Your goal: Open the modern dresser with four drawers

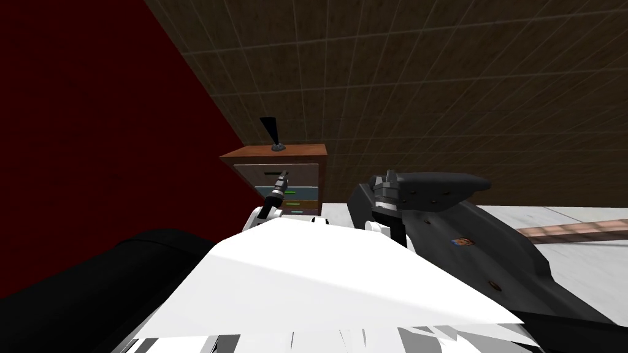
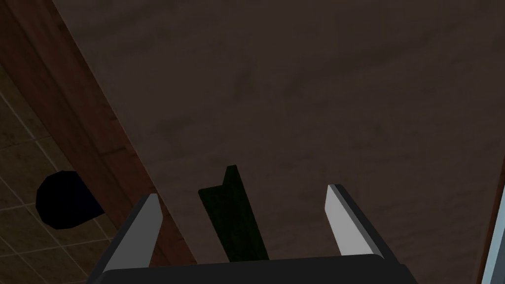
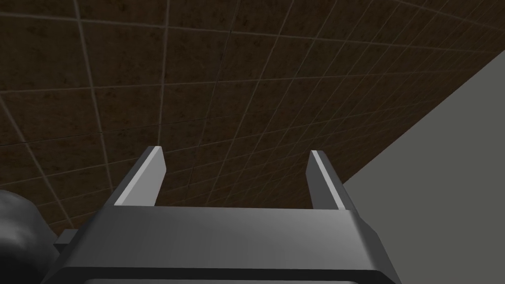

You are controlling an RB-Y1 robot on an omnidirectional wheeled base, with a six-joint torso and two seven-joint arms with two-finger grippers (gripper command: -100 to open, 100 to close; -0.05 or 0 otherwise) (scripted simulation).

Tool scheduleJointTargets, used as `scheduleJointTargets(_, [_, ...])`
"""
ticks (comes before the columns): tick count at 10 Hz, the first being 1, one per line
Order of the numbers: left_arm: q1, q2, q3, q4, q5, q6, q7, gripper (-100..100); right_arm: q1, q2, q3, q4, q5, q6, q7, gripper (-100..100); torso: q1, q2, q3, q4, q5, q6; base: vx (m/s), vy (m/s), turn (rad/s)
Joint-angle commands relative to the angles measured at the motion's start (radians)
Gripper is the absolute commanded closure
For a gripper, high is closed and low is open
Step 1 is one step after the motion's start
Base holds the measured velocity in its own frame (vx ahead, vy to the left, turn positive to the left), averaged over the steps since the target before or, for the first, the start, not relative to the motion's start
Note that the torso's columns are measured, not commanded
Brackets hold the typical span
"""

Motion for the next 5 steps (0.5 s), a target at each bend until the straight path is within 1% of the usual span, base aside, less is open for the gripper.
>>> scheduleJointTargets(1, [0.0, 0.0, 0.0, -0.002, 0.0, 0.003, 0.0, 100, 0.0, 0.0, 0.0, 0.0, 0.0, 0.0, 0.0, 0, 0.0, 0.001, 0.0, 0.0, 0.0, 0.0, 0.011, 0.001, 0.002])
scheduleJointTargets(2, [-0.021, 0.011, 0.029, 0.021, 0.009, 0.006, 0.008, 100, 0.0, 0.0, 0.0, 0.0, 0.0, 0.0, 0.0, 0, 0.0, 0.003, 0.001, 0.0, 0.0, 0.0, -0.05, -0.016, -0.112])
scheduleJointTargets(3, [-0.042, 0.022, 0.058, 0.044, 0.018, 0.01, 0.015, 100, -0.001, 0.0, 0.0, 0.0, 0.0, 0.0, 0.0, 0, 0.001, 0.0, 0.001, -0.007, 0.005, 0.002, -0.172, -0.048, -0.211])
scheduleJointTargets(4, [-0.042, 0.022, 0.058, 0.044, 0.018, 0.01, 0.015, 100, -0.001, 0.0, 0.0, 0.0, 0.0, 0.0, 0.0, 0, 0.002, 0.0, 0.001, -0.006, 0.004, 0.001, -0.169, -0.04, -0.074])
scheduleJointTargets(5, [-0.063, 0.034, 0.086, 0.067, 0.028, 0.014, 0.023, 100, -0.001, 0.0, 0.0, 0.0, 0.0, 0.0, 0.0, 0, 0.003, -0.004, -0.001, -0.008, 0.005, 0.001, -0.161, -0.05, -0.152])
